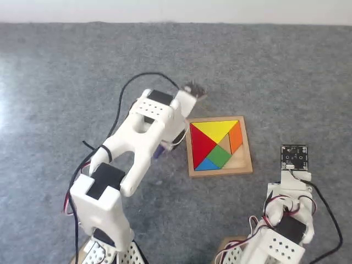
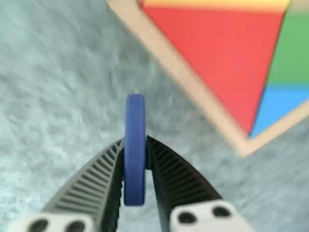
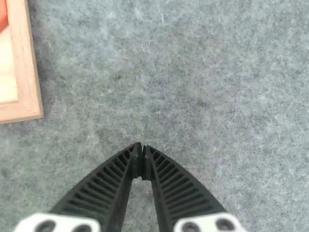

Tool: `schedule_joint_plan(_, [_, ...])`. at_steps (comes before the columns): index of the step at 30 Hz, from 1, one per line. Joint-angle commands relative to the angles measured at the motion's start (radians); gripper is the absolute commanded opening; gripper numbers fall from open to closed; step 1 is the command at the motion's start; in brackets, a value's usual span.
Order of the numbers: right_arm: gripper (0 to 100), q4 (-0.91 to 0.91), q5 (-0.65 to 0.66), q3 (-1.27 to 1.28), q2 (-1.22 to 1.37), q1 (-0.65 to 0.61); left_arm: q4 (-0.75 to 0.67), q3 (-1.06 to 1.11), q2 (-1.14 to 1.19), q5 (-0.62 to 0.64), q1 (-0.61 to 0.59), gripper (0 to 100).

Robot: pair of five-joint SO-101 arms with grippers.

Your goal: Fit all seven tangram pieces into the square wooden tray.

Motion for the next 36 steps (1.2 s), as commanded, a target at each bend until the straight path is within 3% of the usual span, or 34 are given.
schedule_joint_plan(1, [0.6, 0.004, 0.011, 0.015, -0.021, 0.008, -0.029, -0.139, 0.0, 0.15, 0.114, 1])
schedule_joint_plan(4, [0.6, 0.007, 0.011, 0.009, -0.021, 0.016, -0.109, -0.154, 0.0, 0.27, 0.239, 1])
schedule_joint_plan(7, [0.6, 0.061, 0.014, -0.041, -0.022, 0.073, -0.166, -0.15, 0.006, 0.302, 0.339, 1])
schedule_joint_plan(12, [0.6, 0.065, 0.109, -0.023, -0.022, 0.237, -0.193, -0.196, 0.1, 0.308, 0.359, 1])
schedule_joint_plan(18, [0.6, 0.064, 0.114, -0.023, -0.022, 0.412, -0.192, -0.341, 0.249, 0.307, 0.37, 1])
schedule_joint_plan(26, [0.6, 0.042, 0.081, -0.023, -0.022, 0.46, -0.117, -0.458, 0.295, 0.307, 0.396, 1])
schedule_joint_plan(36, [0.6, 0.018, 0.086, 0.0, -0.022, 0.455, -0.071, -0.444, 0.298, 0.364, 0.416, 1])
